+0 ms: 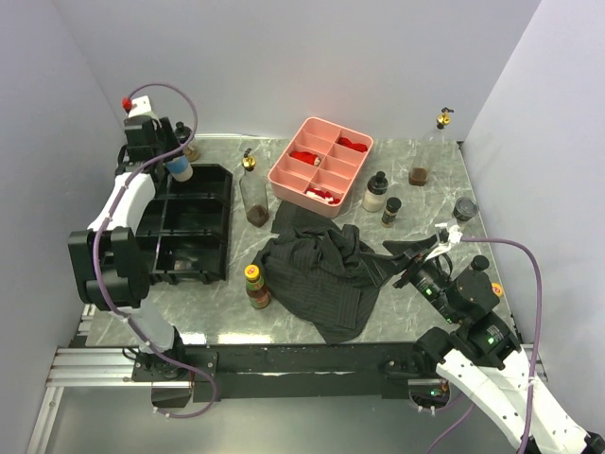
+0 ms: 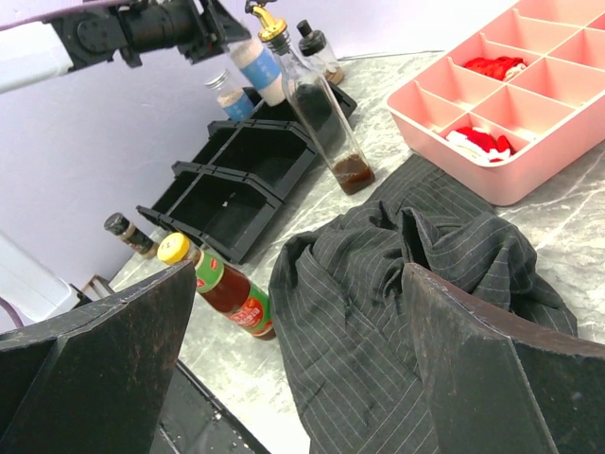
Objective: Organize the condiment bottles
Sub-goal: Place the bottle in the storage box.
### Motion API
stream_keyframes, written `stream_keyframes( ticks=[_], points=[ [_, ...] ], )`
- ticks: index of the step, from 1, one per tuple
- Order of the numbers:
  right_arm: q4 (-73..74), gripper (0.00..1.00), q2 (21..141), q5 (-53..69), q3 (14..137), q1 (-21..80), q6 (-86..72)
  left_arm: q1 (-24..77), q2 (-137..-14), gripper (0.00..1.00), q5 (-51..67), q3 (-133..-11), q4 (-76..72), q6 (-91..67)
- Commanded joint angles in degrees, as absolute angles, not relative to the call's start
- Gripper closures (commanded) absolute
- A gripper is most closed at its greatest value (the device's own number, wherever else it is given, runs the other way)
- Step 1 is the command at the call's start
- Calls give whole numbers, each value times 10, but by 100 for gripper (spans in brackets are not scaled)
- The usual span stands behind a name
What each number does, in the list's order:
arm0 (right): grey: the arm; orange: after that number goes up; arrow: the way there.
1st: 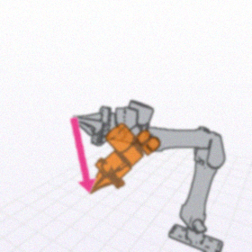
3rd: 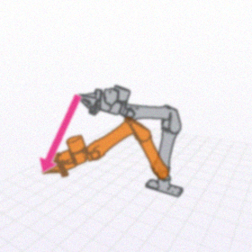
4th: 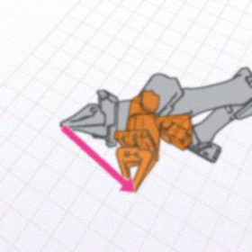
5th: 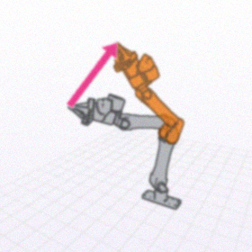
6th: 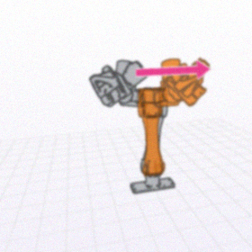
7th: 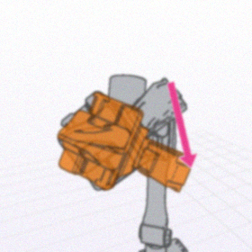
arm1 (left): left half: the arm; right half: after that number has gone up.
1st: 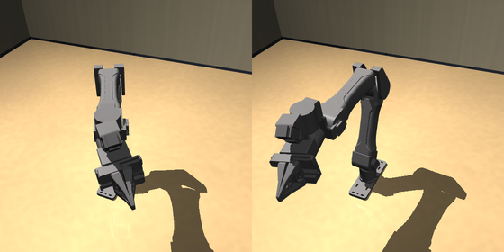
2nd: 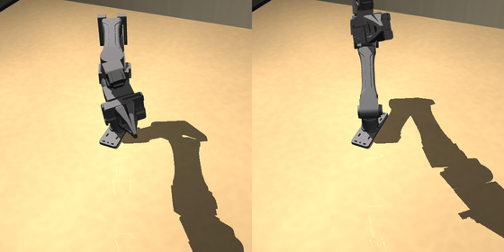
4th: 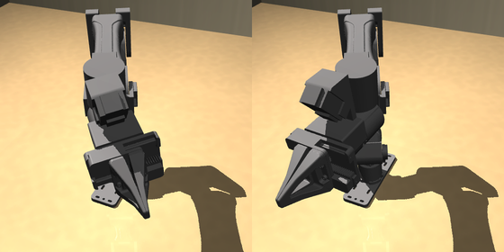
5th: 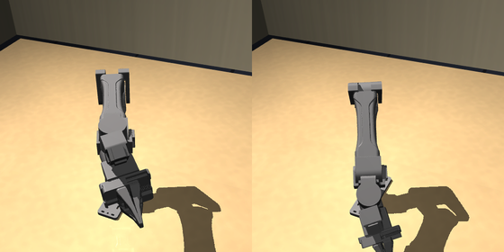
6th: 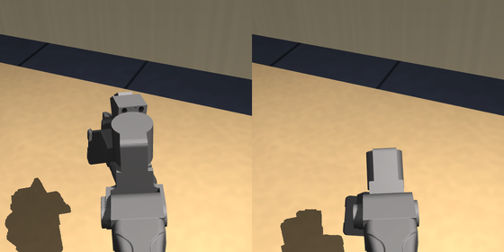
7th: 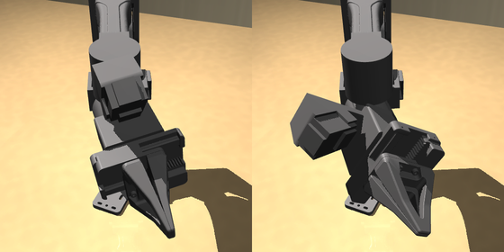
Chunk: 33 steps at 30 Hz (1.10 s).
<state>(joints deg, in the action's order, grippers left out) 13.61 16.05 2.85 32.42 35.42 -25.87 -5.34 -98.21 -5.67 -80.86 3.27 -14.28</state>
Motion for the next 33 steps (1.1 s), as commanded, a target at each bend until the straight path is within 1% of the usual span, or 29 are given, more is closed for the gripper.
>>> stream_keyframes(
  ticks=[1,7,13,22,33],
  points=[
    [123,3,151,30,323,353,-254,-76,-915,99,-77,-790,-38,-134],
    [121,3,151,32,322,352,-254,-83,-908,99,-91,-782,-42,-108],
    [121,3,153,32,322,353,-254,-84,-904,99,-77,-800,-44,-99],
    [119,3,156,32,323,353,-254,-96,-924,99,-133,-797,-44,-78],
    [117,2,162,34,323,353,-254,-99,-950,99,-124,-790,-60,-62]
  ],
)
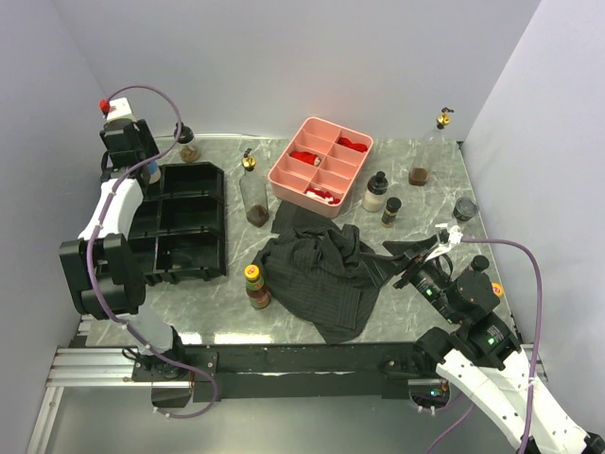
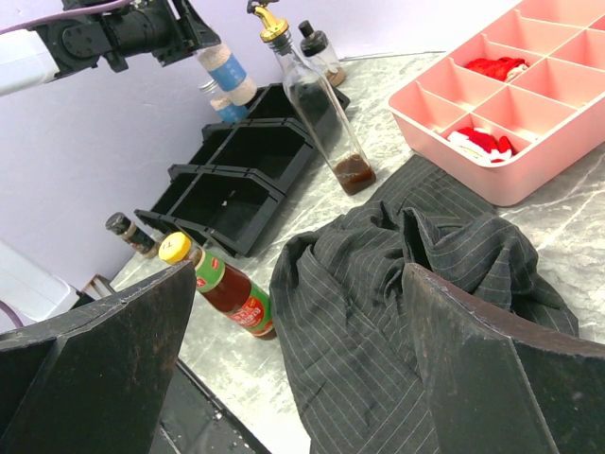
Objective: Organize the condiment bottles
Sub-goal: Place the bottle in the storage box.
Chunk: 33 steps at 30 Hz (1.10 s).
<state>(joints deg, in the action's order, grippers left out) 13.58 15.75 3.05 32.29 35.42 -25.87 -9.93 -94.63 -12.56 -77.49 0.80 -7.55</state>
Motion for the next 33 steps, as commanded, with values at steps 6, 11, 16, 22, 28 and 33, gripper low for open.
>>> stream_keyframes(
  ticks=[6,11,16,22,28,33],
  points=[
    [115,2,163,35,323,353,-254,-99,-982,99,-119,-784,-71,-53],
    [114,2,164,35,322,353,-254,-98,-991,99,-107,-764,-96,-44],
    [114,2,164,37,321,353,-254,-100,-995,88,-101,-758,-105,-43],
    [115,2,162,37,320,352,-255,-100,-1005,48,-109,-754,-109,-44],
    [116,2,161,36,319,353,-254,-99,-1005,30,-127,-753,-106,-48],
    [117,2,158,36,319,352,-255,-99,-996,23,-135,-758,-99,-47]
  ],
)
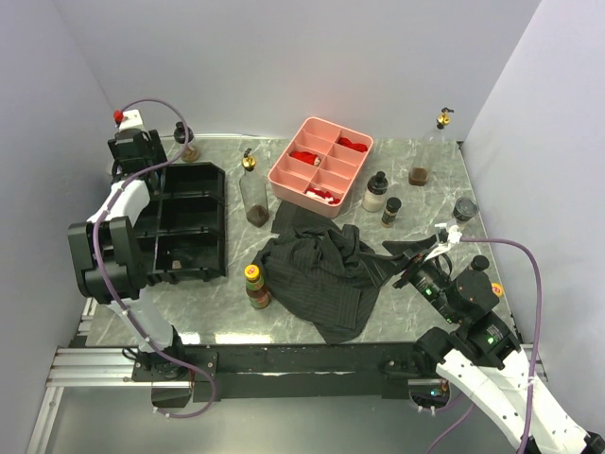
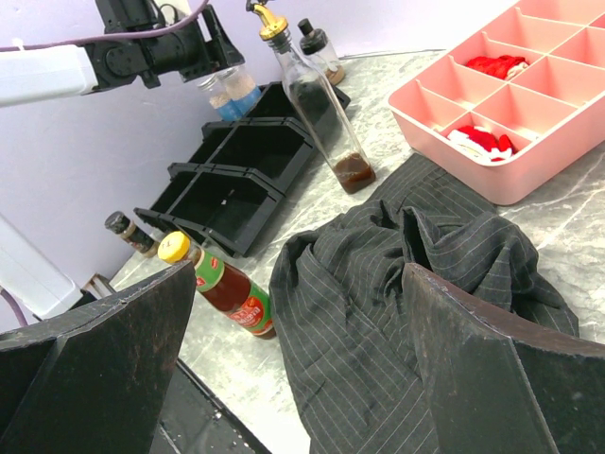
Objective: Organize the condiment bottles
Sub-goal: Place the bottle in the storage box.
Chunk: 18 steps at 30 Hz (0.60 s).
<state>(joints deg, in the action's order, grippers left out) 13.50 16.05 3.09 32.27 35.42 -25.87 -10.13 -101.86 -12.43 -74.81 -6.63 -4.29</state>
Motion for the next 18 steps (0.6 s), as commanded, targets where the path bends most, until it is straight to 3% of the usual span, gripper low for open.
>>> stream_keyframes(
  ticks=[1,10,15,17,18],
  points=[
    [116,2,157,37,319,353,-255,-99,-991,23,-137,-758,-99,-47],
    [116,2,157,39,318,352,-255,-98,-957,20,-78,-791,-69,-78],
    [115,2,158,38,317,353,-256,-99,-965,10,-5,-852,-31,-114],
    [115,2,160,39,316,353,-256,-98,-981,1,11,-883,-14,-125],
    [114,2,161,39,317,352,-256,-98,-987,3,22,-894,-10,-134]
  ],
)
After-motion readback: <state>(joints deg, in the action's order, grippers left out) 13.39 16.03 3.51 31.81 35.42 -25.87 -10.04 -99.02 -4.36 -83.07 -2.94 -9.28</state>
